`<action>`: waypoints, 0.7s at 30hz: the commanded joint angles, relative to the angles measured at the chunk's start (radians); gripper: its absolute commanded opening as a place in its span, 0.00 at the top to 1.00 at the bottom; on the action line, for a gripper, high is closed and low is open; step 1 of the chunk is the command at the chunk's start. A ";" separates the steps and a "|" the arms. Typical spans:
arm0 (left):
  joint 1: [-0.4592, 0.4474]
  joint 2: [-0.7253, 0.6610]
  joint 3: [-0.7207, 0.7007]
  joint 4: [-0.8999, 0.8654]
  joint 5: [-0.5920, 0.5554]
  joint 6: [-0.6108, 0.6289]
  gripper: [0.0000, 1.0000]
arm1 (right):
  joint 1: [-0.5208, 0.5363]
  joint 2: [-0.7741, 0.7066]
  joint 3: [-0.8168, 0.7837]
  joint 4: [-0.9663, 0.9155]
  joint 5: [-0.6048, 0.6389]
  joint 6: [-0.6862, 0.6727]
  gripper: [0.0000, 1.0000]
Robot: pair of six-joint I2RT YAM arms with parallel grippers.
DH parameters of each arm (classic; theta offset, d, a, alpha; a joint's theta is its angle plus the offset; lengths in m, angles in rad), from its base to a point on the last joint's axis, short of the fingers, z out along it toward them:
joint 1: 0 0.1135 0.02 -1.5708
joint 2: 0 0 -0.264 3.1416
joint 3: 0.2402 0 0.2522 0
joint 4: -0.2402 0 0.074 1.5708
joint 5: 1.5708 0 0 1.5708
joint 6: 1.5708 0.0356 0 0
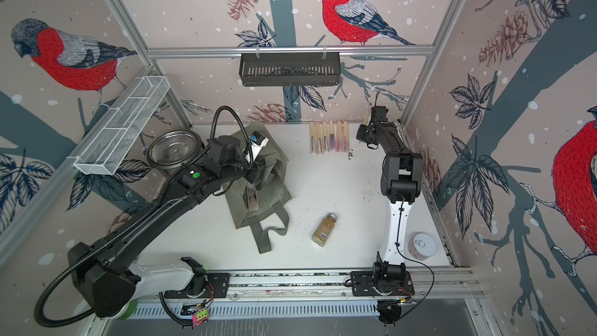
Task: Take out the folding fans from the tote bags
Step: Place the folding fan at the center of the board.
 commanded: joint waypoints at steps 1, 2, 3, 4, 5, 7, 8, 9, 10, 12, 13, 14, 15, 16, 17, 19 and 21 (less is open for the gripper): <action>-0.001 -0.005 0.000 0.045 0.002 0.005 1.00 | -0.002 0.086 0.132 -0.109 -0.022 -0.048 0.92; -0.002 -0.006 0.000 0.046 0.002 0.005 1.00 | -0.001 0.120 0.181 -0.145 -0.023 -0.054 0.92; -0.002 -0.004 -0.001 0.046 0.002 0.005 1.00 | -0.001 0.139 0.200 -0.153 -0.039 -0.061 0.92; -0.001 -0.003 0.000 0.046 0.002 0.005 1.00 | -0.001 0.149 0.200 -0.146 -0.055 -0.062 0.92; -0.002 -0.002 -0.001 0.046 0.002 0.005 1.00 | -0.002 0.155 0.195 -0.135 -0.070 -0.062 0.92; -0.002 0.004 0.000 0.043 0.002 0.005 1.00 | 0.000 0.166 0.190 -0.123 -0.104 -0.071 0.92; -0.002 0.005 0.001 0.042 0.003 0.006 1.00 | 0.001 0.172 0.190 -0.123 -0.117 -0.076 0.92; -0.002 0.005 0.001 0.043 0.003 0.006 1.00 | 0.002 0.179 0.190 -0.127 -0.133 -0.087 0.92; -0.001 0.004 0.001 0.044 0.003 0.007 1.00 | 0.004 0.182 0.190 -0.131 -0.145 -0.093 0.92; -0.002 0.003 0.001 0.045 0.005 0.007 1.00 | 0.005 0.189 0.184 -0.137 -0.152 -0.092 0.91; -0.002 0.003 0.001 0.043 0.005 0.007 1.00 | 0.005 0.193 0.183 -0.141 -0.153 -0.095 0.92; -0.001 0.002 0.001 0.045 0.004 0.007 1.00 | 0.005 0.197 0.182 -0.145 -0.159 -0.098 0.91; -0.002 0.004 0.001 0.044 0.005 0.007 1.00 | 0.004 0.203 0.182 -0.148 -0.169 -0.104 0.91; -0.002 0.004 0.001 0.044 0.004 0.007 1.00 | 0.005 0.208 0.182 -0.151 -0.173 -0.108 0.91; -0.002 0.005 0.001 0.043 0.003 0.007 1.00 | 0.002 0.216 0.185 -0.156 -0.180 -0.110 0.90; -0.001 0.006 0.001 0.043 0.006 0.007 1.00 | 0.001 0.224 0.186 -0.164 -0.189 -0.115 0.89; -0.001 0.007 0.000 0.043 0.006 0.006 1.00 | 0.001 0.227 0.184 -0.171 -0.197 -0.126 0.89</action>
